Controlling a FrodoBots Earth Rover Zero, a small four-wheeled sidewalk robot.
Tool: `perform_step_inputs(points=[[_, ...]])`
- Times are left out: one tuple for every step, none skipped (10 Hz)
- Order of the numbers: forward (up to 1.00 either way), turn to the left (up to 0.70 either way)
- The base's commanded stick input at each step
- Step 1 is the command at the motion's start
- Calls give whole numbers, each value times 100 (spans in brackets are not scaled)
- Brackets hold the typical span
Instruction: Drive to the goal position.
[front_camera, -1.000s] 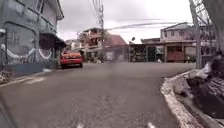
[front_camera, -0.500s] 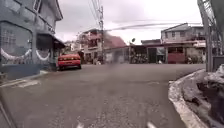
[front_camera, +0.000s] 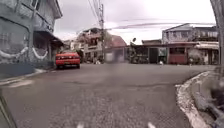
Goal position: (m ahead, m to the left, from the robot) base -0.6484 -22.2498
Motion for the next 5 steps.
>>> perform_step_inputs(points=[[70, -13], [70, -13], [70, -13], [70, -13], [70, -13]])
